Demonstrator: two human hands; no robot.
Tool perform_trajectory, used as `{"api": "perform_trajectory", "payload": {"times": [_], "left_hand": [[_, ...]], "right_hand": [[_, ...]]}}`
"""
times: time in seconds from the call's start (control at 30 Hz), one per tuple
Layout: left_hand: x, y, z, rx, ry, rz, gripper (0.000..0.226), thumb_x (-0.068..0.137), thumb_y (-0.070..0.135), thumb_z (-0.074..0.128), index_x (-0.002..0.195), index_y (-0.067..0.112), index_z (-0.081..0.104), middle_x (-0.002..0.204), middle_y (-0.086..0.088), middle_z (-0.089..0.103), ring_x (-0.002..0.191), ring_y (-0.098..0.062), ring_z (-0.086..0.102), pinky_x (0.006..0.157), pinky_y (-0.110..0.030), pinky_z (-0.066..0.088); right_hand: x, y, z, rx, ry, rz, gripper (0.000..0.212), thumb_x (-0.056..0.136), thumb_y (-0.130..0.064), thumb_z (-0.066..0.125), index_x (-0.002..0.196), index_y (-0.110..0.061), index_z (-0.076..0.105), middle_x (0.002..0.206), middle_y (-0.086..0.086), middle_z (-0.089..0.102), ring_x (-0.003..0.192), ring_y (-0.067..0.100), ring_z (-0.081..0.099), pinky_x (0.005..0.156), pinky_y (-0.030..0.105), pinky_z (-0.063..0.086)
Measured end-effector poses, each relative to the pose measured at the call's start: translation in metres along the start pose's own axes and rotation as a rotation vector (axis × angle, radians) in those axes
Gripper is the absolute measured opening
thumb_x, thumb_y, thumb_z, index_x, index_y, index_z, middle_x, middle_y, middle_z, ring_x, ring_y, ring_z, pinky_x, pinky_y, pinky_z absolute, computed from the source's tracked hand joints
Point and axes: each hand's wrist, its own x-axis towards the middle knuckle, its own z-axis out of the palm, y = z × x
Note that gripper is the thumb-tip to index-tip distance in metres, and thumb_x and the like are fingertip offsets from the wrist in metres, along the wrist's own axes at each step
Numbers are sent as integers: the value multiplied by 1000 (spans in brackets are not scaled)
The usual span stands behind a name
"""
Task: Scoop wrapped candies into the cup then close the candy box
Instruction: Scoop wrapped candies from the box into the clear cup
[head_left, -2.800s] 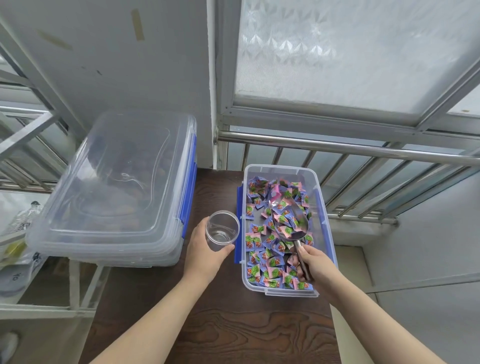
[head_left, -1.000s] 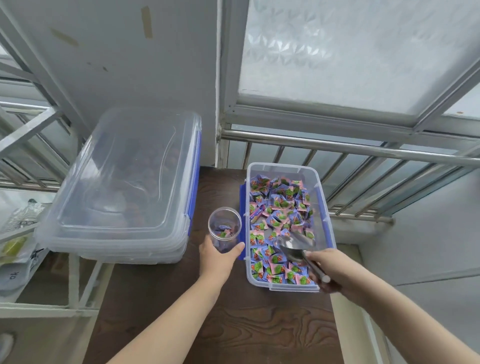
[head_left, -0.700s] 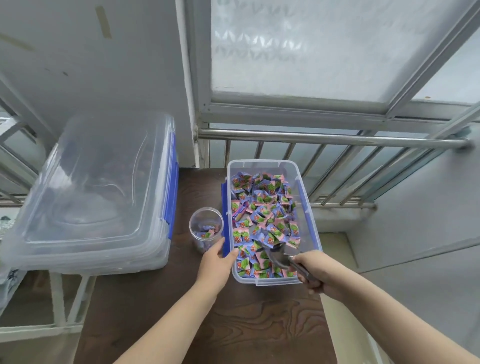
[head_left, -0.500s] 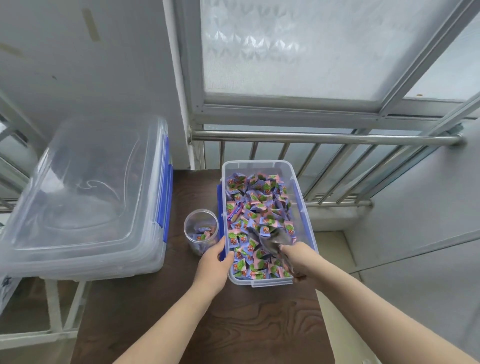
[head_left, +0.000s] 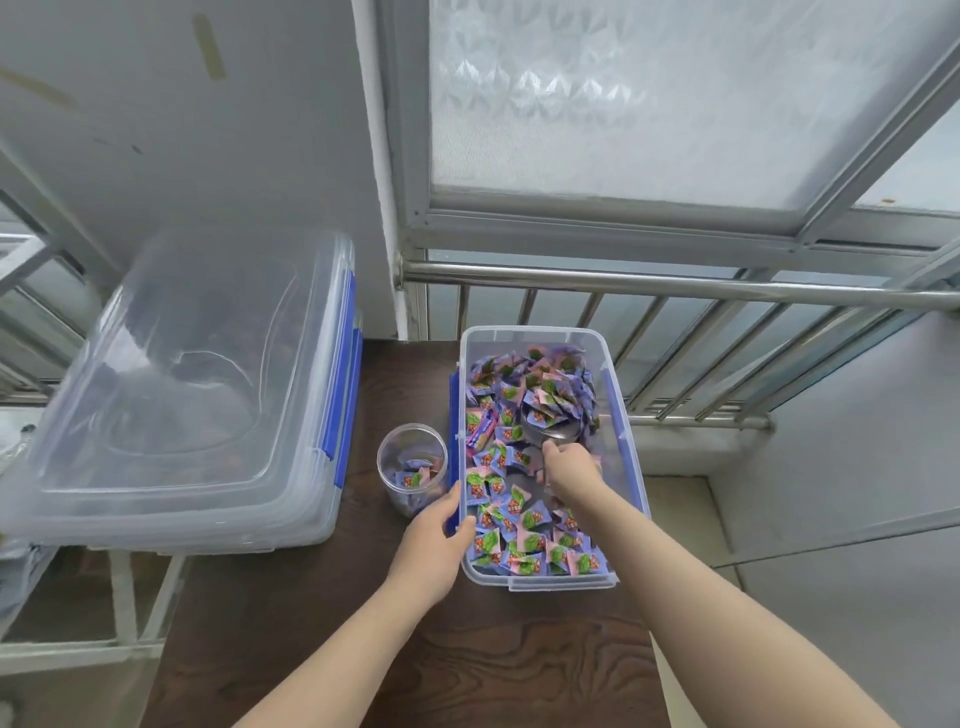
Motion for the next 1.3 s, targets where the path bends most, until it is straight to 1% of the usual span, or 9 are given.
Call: {"api": "perform_trajectory", "payload": {"times": [0.1,0.17,0.33,0.53,0.73,0.9,1.03,1.13,1.3], "left_hand": [[-1,0,0,-5,-6,-5,55,103,25,54,155,27,36,131,16,48,109,1,51,70,-10,52],[-1,0,1,-14,-7,-9,54,103,26,53,155,28,37,134,16,49,110,1,51,68,-8,51],[-3,-7,2,-67,22,-12,53,101,32,56,152,26,42,141,14,52,117,1,51,69,-5,48],[-17,-31,-14,-125,341,-133,29,94,24,68,121,16,62,115,-2,68,91,-3,61,67,-17,46],[-5,-30,-36,-100,424,-80,91,81,23,83,154,19,30,150,-4,46,131,-20,51,103,-39,46],[11,-14,-44,-47,407,72,115,70,26,92,158,28,18,159,3,34,144,-18,36,113,-40,35],[16,-7,-47,-6,402,130,105,69,25,92,154,27,30,155,4,39,143,-19,38,111,-36,37],[17,-5,-44,21,402,186,90,71,21,91,145,25,41,141,8,48,134,-15,46,103,-28,40],[16,-3,-45,66,417,218,85,71,23,91,142,25,44,130,13,50,122,-6,47,98,-26,43]], "right_hand": [[11,11,2,-146,49,-77,26,103,-30,36,102,-11,54,96,10,54,82,22,49,75,29,39],[19,15,2,-152,33,-53,23,102,-31,39,100,-13,53,98,10,56,82,23,51,79,34,45],[21,16,4,-61,-77,40,29,106,-27,31,97,-11,52,85,2,60,58,12,43,52,31,35],[16,35,-1,-38,-88,11,28,107,-22,31,101,-5,52,82,10,63,64,14,49,55,29,36],[15,53,-10,23,-103,-43,28,106,-25,32,96,-11,54,77,7,66,68,21,56,64,35,46],[4,54,-21,-22,-85,-97,26,105,-25,34,97,-10,54,80,7,65,83,29,65,68,36,50],[-6,54,-31,-145,-59,-162,25,105,-26,35,105,-10,54,96,11,63,83,22,56,69,33,41],[-10,58,-38,-169,-69,-199,27,104,-26,36,98,-6,53,89,18,64,70,22,52,62,32,40],[-28,53,-52,-213,-155,-279,26,105,-24,37,98,-8,56,75,3,62,66,19,52,61,31,42]]}}
